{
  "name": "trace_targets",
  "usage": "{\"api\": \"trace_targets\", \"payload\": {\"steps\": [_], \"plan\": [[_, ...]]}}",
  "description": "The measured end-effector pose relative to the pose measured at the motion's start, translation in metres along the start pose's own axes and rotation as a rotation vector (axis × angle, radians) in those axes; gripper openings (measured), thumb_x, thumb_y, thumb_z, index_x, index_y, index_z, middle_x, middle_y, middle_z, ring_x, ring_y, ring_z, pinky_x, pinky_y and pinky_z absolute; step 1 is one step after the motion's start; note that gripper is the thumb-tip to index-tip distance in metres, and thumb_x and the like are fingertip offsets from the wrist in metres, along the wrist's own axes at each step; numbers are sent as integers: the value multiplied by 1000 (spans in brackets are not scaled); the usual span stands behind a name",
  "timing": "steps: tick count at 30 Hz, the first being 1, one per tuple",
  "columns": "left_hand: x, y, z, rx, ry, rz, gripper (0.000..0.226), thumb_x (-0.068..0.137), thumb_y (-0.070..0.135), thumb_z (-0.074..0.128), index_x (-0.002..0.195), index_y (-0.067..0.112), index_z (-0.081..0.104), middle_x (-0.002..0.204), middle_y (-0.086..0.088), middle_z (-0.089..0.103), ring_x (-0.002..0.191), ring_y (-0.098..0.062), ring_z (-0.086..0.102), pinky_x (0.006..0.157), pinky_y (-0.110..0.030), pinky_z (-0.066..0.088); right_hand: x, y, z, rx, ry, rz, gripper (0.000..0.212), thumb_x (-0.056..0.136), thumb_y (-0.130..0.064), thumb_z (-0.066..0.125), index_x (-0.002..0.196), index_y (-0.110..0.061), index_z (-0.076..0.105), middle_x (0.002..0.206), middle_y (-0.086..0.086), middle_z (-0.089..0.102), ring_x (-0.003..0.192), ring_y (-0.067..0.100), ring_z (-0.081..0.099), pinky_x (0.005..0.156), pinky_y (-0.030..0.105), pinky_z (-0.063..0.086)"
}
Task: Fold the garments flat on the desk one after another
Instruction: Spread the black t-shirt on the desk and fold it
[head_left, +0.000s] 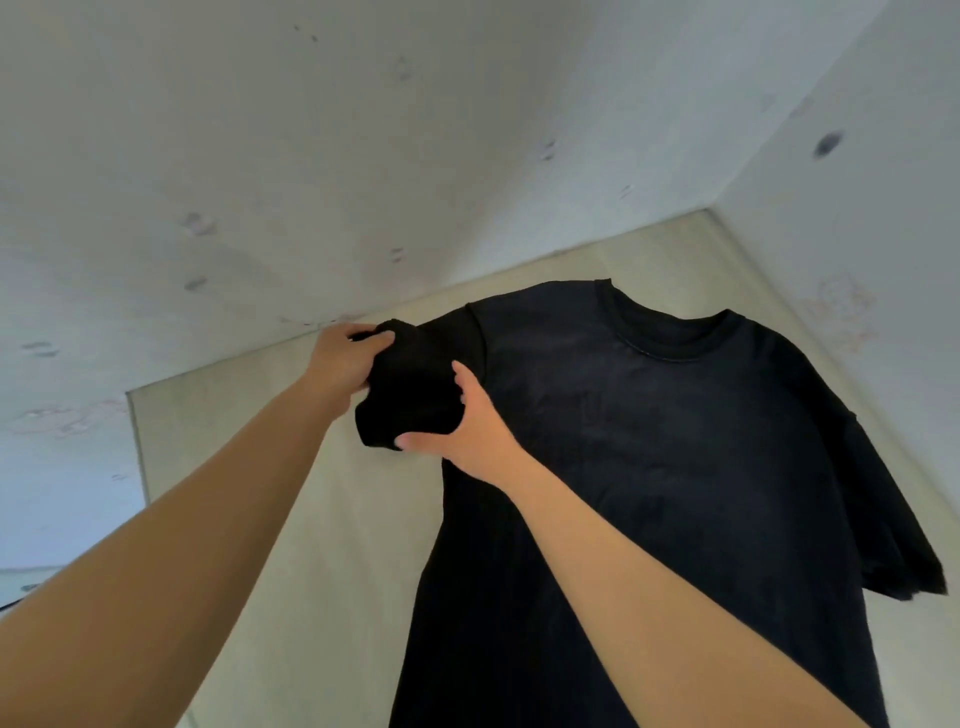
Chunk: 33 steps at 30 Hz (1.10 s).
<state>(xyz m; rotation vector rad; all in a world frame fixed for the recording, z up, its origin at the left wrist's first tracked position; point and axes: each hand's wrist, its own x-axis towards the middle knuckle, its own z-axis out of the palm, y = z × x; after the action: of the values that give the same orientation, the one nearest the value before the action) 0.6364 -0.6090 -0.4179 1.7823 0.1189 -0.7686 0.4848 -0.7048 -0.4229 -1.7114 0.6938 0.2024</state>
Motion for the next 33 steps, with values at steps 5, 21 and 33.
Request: {"api": "trace_targets", "payload": {"steps": [5, 21, 33], "plan": [[-24, 40, 40, -54, -403, 19, 22, 91, 16, 63, 112, 7, 62, 104, -13, 70, 87, -20, 71, 68, -21, 57, 15, -27, 7, 289, 245, 30, 70, 80, -22, 73, 141, -18, 38, 125, -4, 57, 119, 13, 53, 97, 27, 44], [43, 50, 185, 1073, -483, 704, 80, 78, -20, 36, 138, 32, 42, 135, 10, 54, 118, -22, 35, 92, -33, 31, -59, 98, -181, 947, 471, 424, 36, 88, -35, 66, 120, -22, 58, 116, 2, 67, 106, 22, 64, 79, 37, 54], [84, 72, 202, 1267, -494, 621, 17, 98, 24, 51, 110, 17, 61, 117, -7, 58, 123, -28, 36, 101, -40, 35, -46, 96, -187, 818, 464, 474, 46, 77, -40, 77, 113, -19, 56, 108, 1, 66, 96, 21, 66, 69, 35, 58]]}}
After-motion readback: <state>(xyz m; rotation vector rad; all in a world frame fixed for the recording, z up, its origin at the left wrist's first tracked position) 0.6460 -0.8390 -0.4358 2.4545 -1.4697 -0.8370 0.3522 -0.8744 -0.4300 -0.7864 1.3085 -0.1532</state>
